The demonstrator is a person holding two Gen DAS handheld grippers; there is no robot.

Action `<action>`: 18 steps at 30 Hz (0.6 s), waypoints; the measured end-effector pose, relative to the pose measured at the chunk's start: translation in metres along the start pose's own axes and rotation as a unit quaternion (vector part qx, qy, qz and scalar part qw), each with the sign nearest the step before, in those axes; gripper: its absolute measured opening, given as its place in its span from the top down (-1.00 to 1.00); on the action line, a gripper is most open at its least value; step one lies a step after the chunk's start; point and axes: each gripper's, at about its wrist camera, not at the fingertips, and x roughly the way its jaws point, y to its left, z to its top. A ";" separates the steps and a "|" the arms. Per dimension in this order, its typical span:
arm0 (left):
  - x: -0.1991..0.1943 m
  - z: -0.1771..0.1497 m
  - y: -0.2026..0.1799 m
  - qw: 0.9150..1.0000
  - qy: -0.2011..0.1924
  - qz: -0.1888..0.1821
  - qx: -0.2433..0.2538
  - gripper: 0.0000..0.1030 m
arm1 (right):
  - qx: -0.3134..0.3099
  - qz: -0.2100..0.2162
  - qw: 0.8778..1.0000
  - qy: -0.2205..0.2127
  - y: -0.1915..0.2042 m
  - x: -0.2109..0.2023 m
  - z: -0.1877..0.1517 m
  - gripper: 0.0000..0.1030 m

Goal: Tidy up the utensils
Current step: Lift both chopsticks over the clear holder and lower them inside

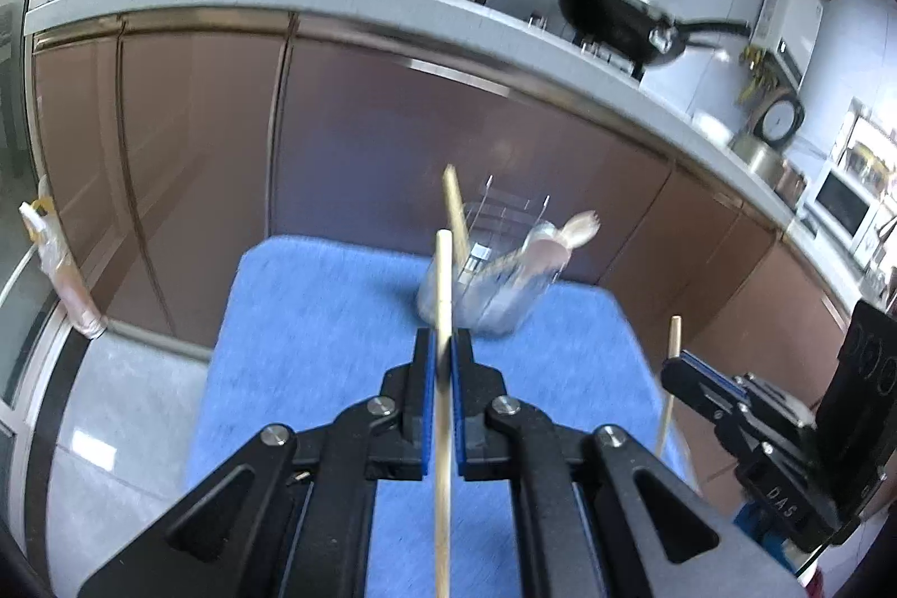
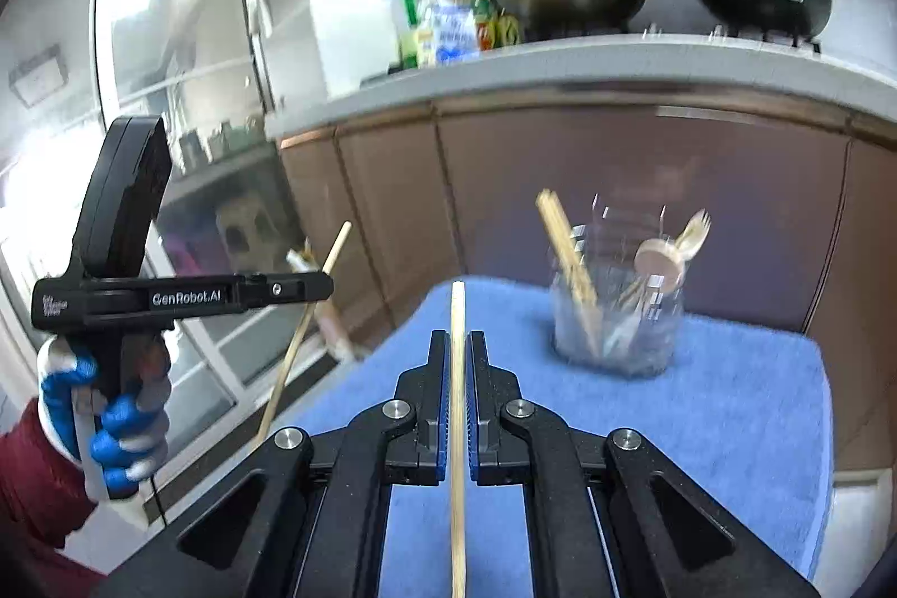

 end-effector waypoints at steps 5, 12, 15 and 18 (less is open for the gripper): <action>0.011 0.030 -0.016 0.999 -0.049 -0.020 -0.010 0.91 | -0.002 -0.005 0.998 -0.059 -0.011 0.004 0.031 0.90; 0.042 0.084 -0.033 0.991 -0.126 -0.038 -0.023 0.91 | -0.009 -0.020 0.991 -0.130 -0.041 0.035 0.088 0.90; 0.056 0.103 -0.039 0.986 -0.160 -0.035 -0.021 0.91 | -0.013 -0.034 0.984 -0.174 -0.054 0.045 0.107 0.90; 0.076 0.121 -0.043 0.982 -0.185 -0.035 -0.022 0.91 | -0.013 -0.047 0.977 -0.209 -0.067 0.056 0.117 0.90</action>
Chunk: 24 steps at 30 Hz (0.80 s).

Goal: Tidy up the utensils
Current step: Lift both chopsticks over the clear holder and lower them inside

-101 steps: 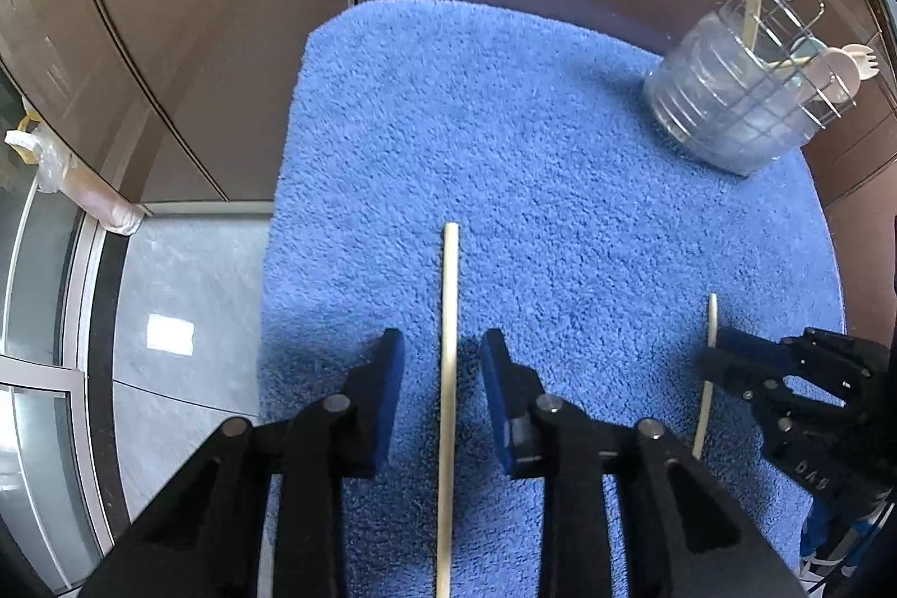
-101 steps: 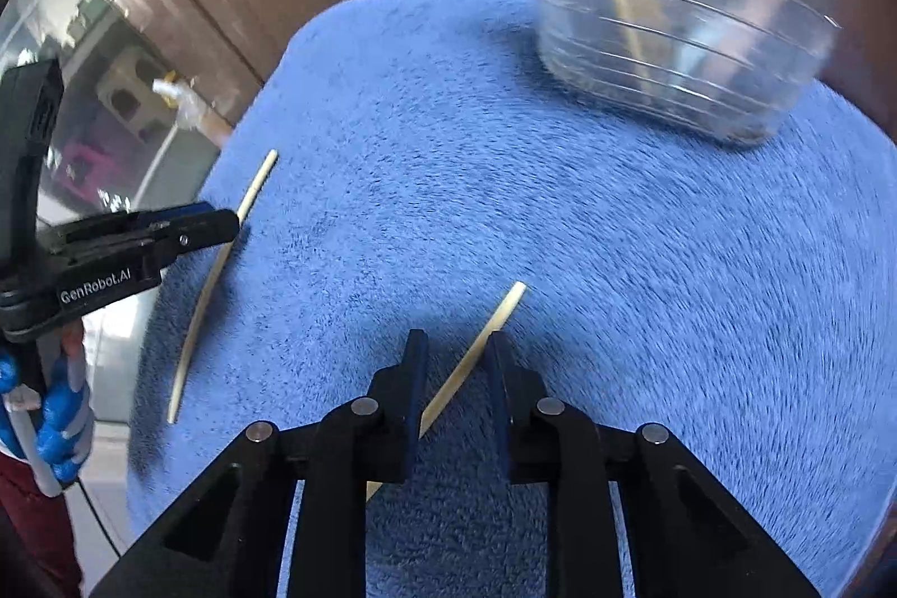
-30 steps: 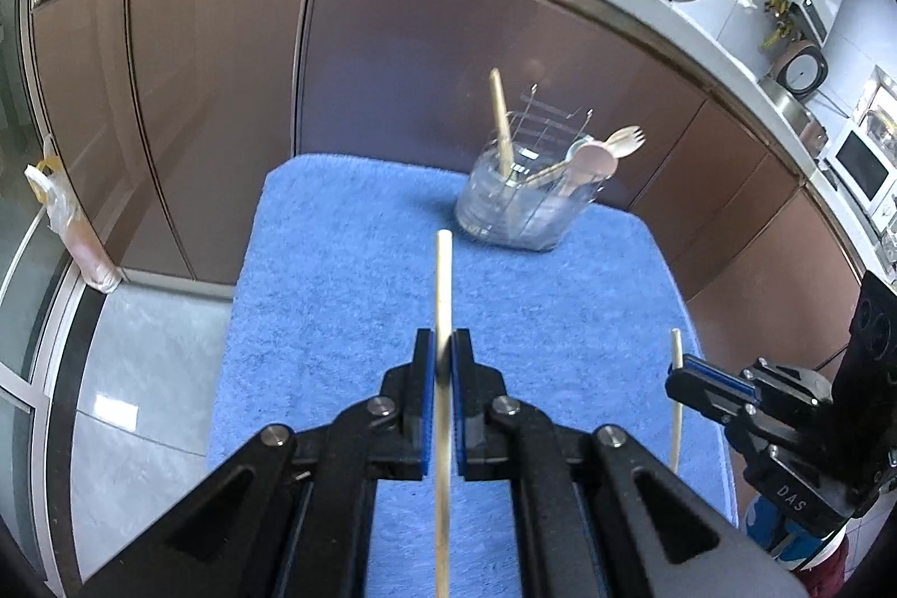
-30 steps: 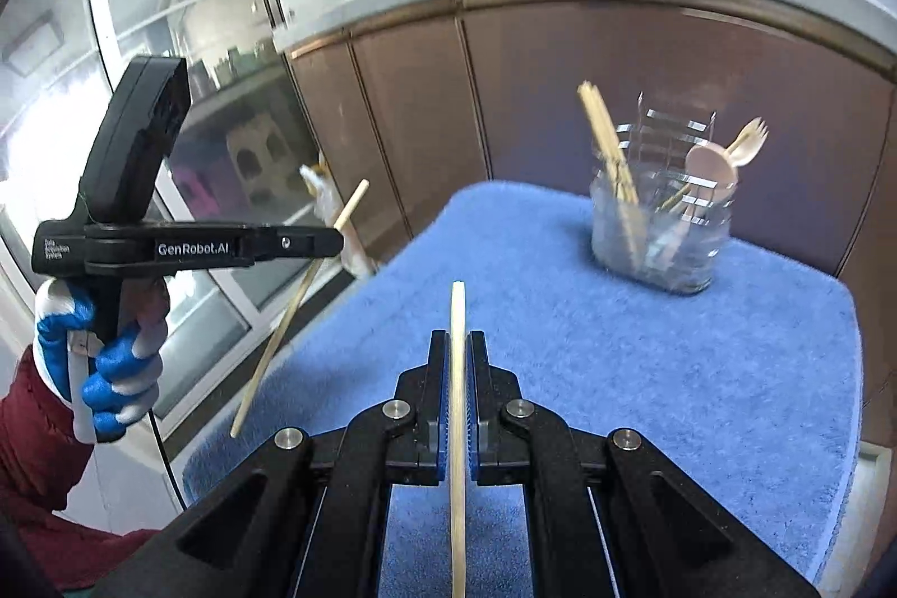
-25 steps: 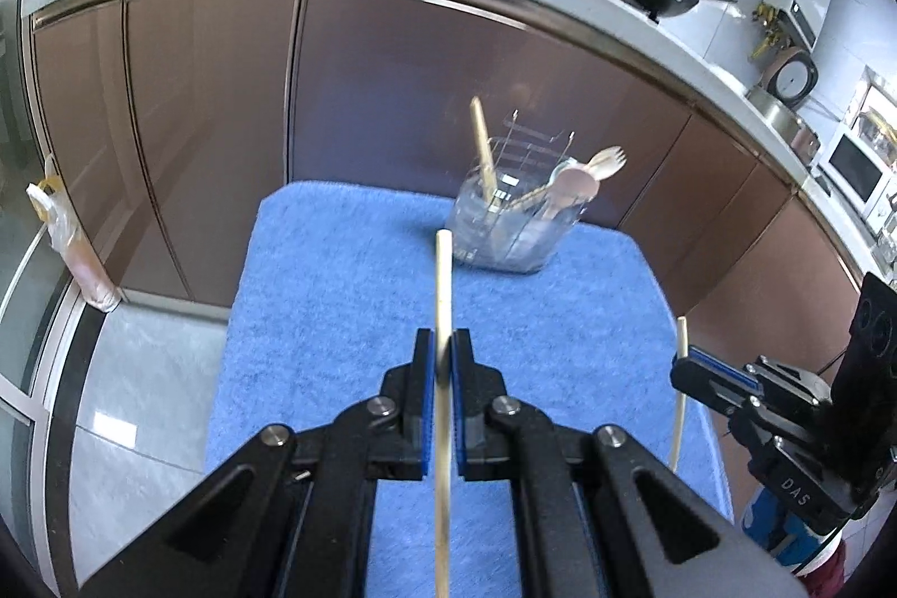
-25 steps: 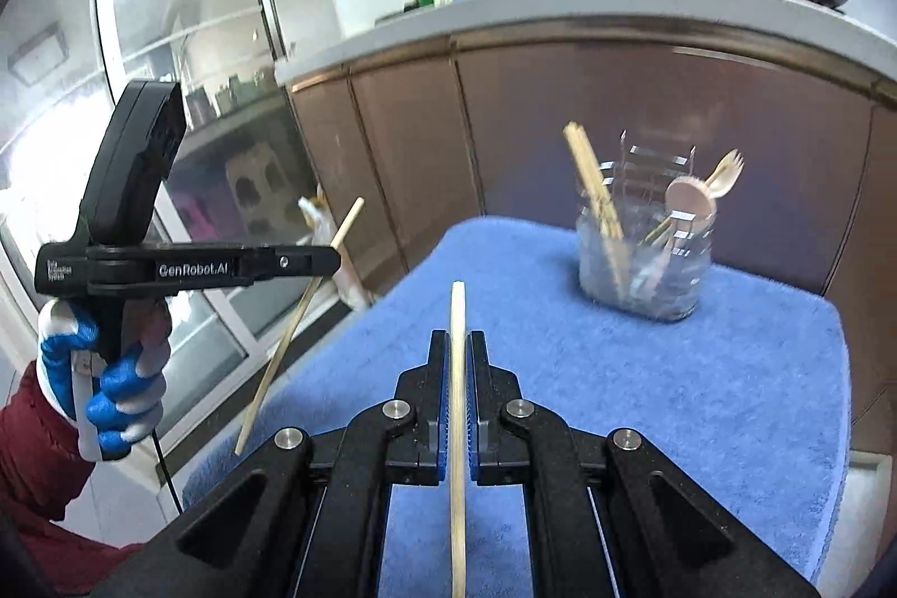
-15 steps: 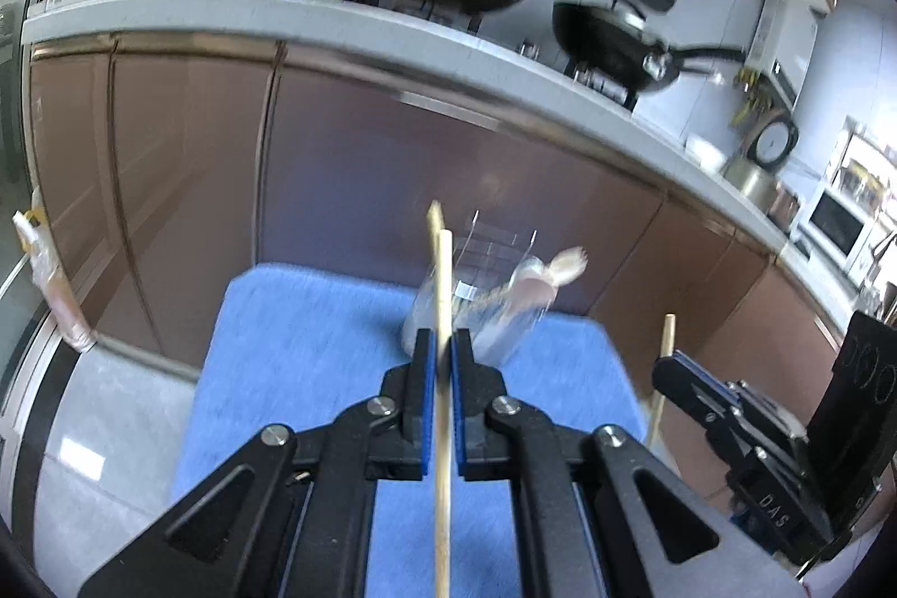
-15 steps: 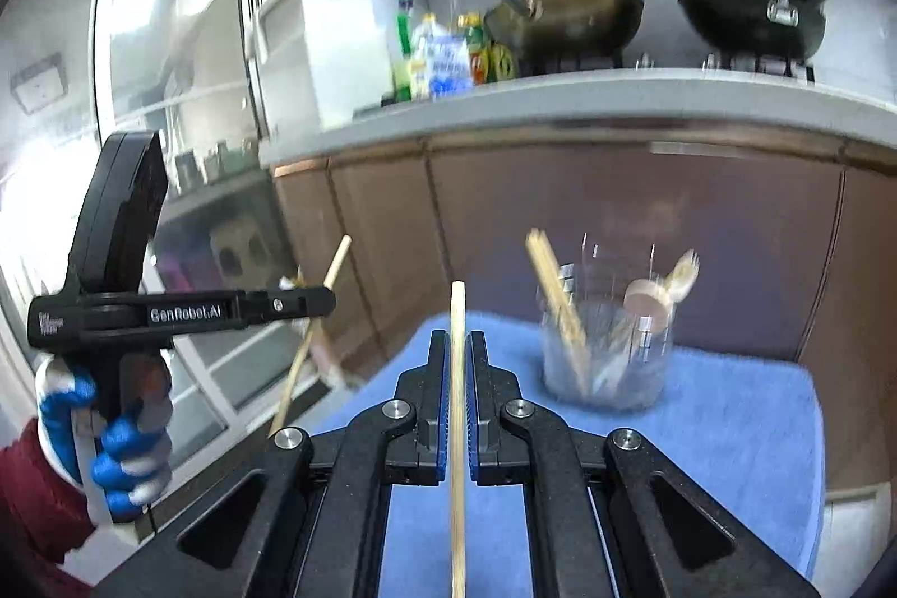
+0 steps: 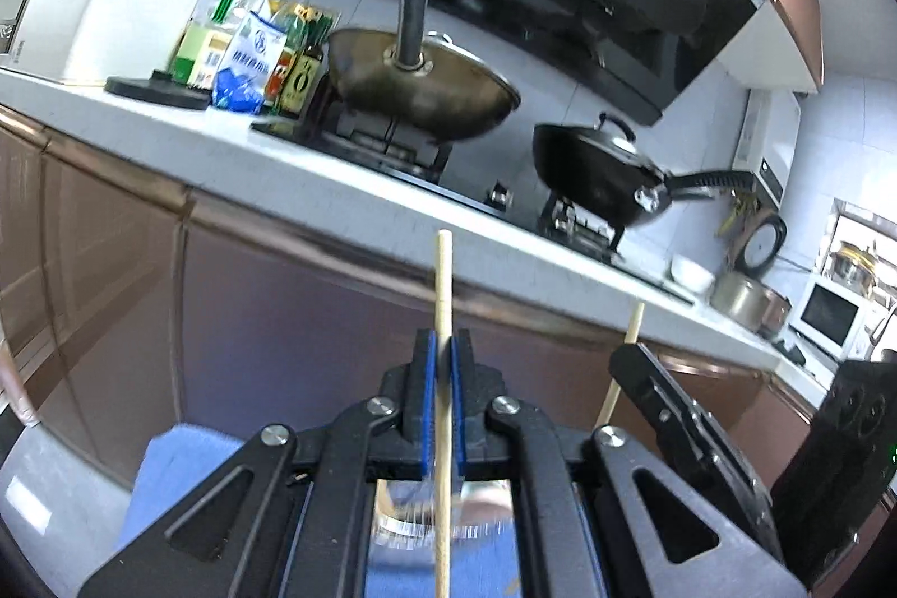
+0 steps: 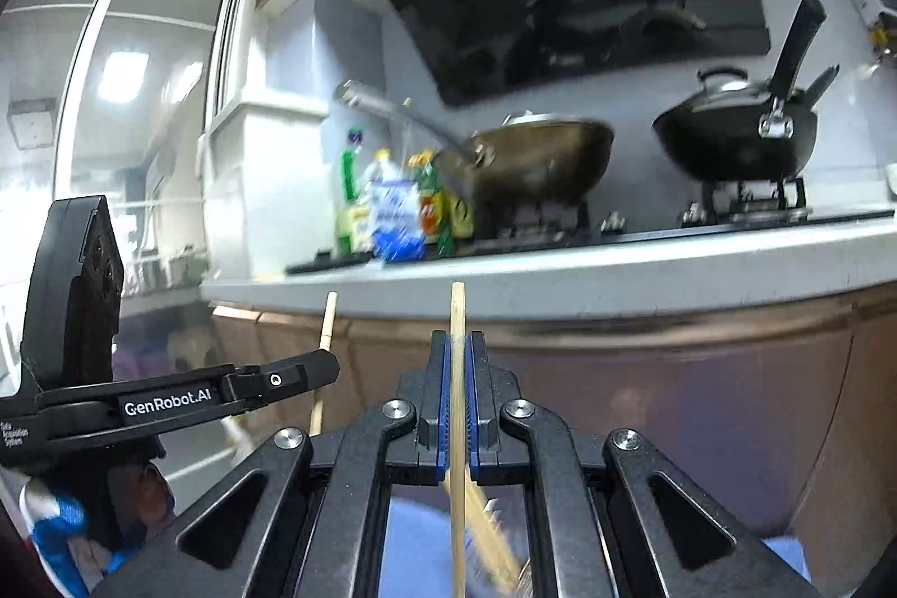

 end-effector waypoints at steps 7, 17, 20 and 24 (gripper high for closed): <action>0.064 -0.006 0.003 0.999 -0.024 0.035 0.004 0.90 | -0.011 -0.031 0.999 -0.032 -0.025 0.038 -0.007 0.90; 0.112 -0.044 0.013 0.997 -0.038 0.062 0.017 0.90 | 0.008 -0.054 0.998 -0.022 -0.057 0.071 -0.048 0.91; 0.117 -0.057 0.016 0.996 -0.041 0.070 0.022 0.90 | 0.000 -0.064 0.998 -0.017 -0.057 0.072 -0.059 0.90; 0.119 -0.070 0.022 0.996 -0.040 0.073 0.021 0.90 | -0.009 -0.072 0.997 -0.002 -0.057 0.072 -0.074 0.90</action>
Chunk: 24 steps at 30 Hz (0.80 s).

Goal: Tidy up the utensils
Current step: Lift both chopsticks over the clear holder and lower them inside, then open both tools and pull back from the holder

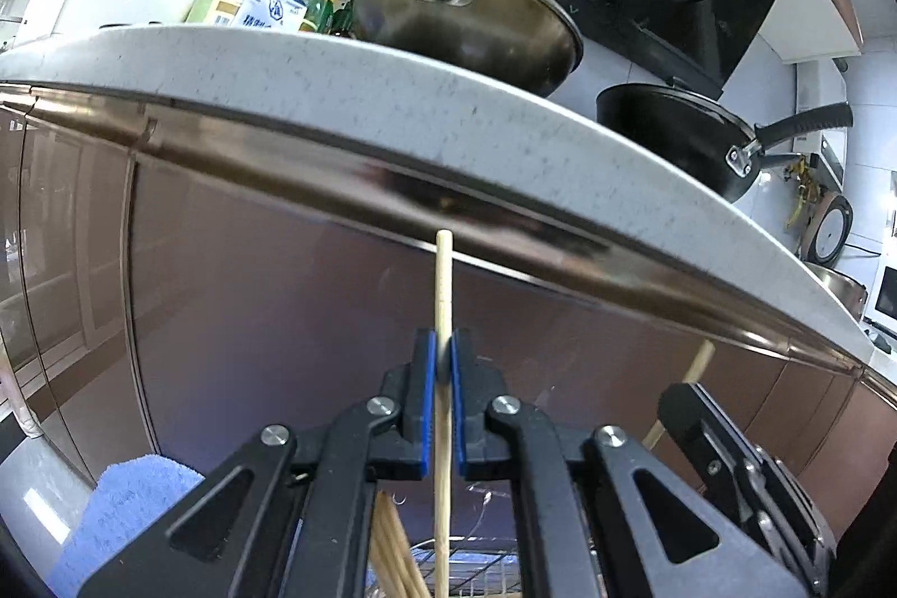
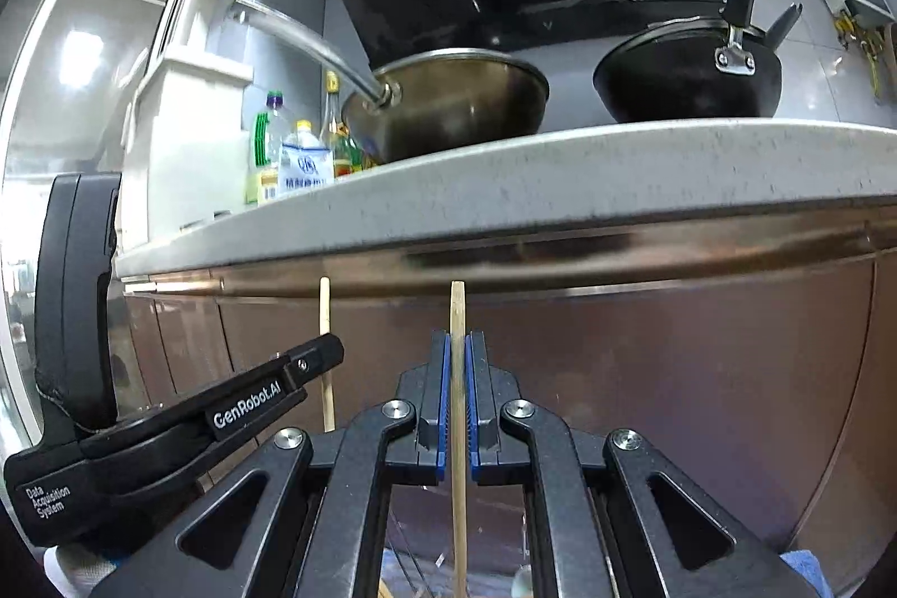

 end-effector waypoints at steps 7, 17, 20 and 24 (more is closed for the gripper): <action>-0.008 -0.003 0.007 1.000 0.018 0.000 0.006 0.74 | 0.007 0.000 1.000 0.011 -0.002 -0.011 -0.006 0.61; -0.056 0.014 0.017 0.999 0.011 0.025 0.024 0.33 | 0.004 -0.013 1.000 0.012 0.005 -0.043 0.012 0.33; -0.077 0.019 0.023 0.999 0.011 0.034 0.025 0.30 | 0.006 -0.018 1.000 0.013 0.006 -0.057 0.019 0.24; -0.106 0.025 0.029 0.998 0.018 0.047 0.032 0.27 | 0.007 -0.025 1.000 0.018 0.012 -0.081 0.029 0.06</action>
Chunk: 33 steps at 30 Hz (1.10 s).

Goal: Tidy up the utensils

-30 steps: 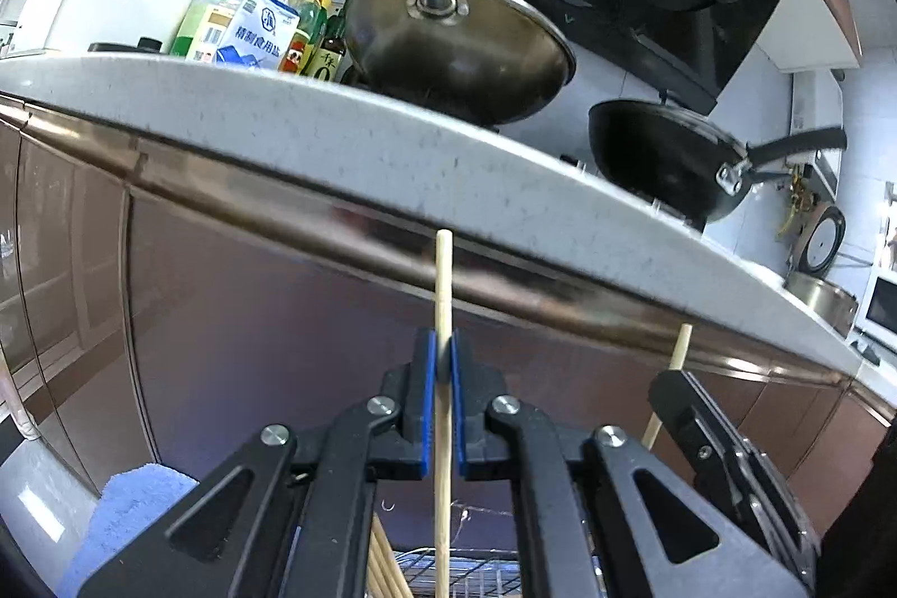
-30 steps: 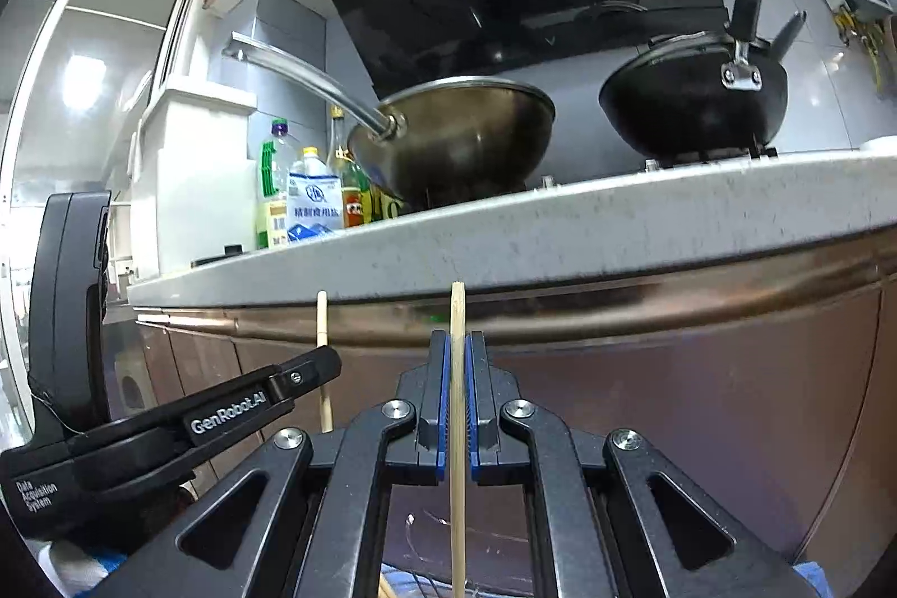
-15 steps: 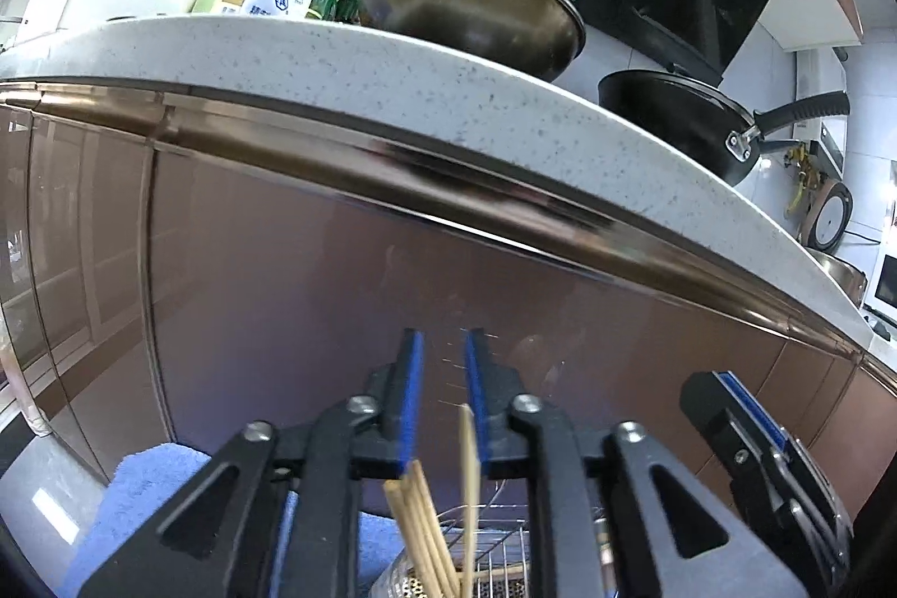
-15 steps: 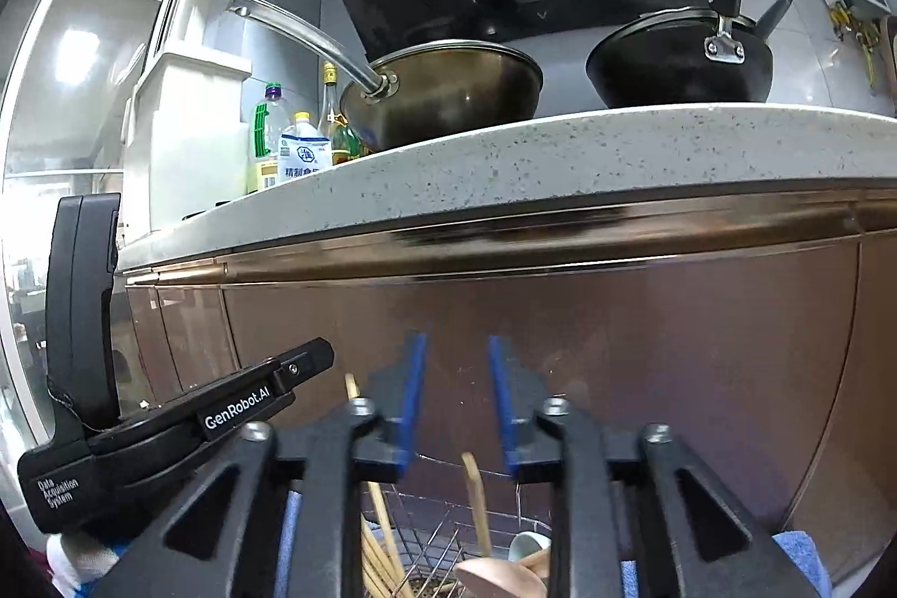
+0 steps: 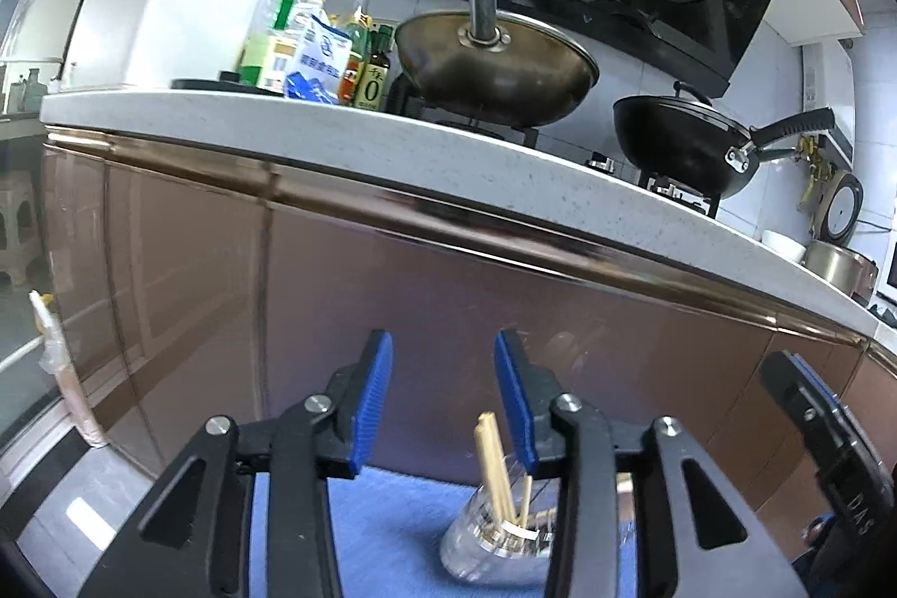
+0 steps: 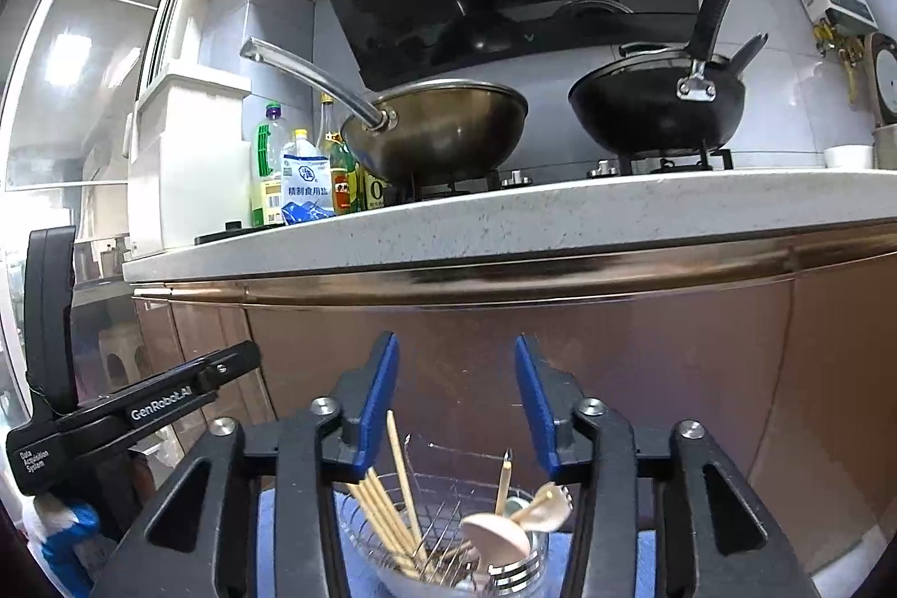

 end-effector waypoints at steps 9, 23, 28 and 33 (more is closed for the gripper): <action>-0.070 -0.010 0.013 0.999 0.021 0.037 0.025 0.04 | -0.006 -0.014 0.999 0.037 0.022 -0.059 0.002 -0.22; -0.169 -0.030 0.011 0.994 0.031 0.078 0.069 -0.16 | -0.020 -0.056 0.992 0.114 0.041 -0.146 -0.033 -0.99; -0.187 -0.033 0.009 0.993 0.030 0.084 0.078 -0.19 | -0.027 -0.056 0.990 0.126 0.046 -0.160 -0.041 -0.99; -0.199 -0.037 0.011 0.991 0.031 0.095 0.085 -0.20 | -0.034 -0.068 0.989 0.127 0.048 -0.172 -0.045 -0.99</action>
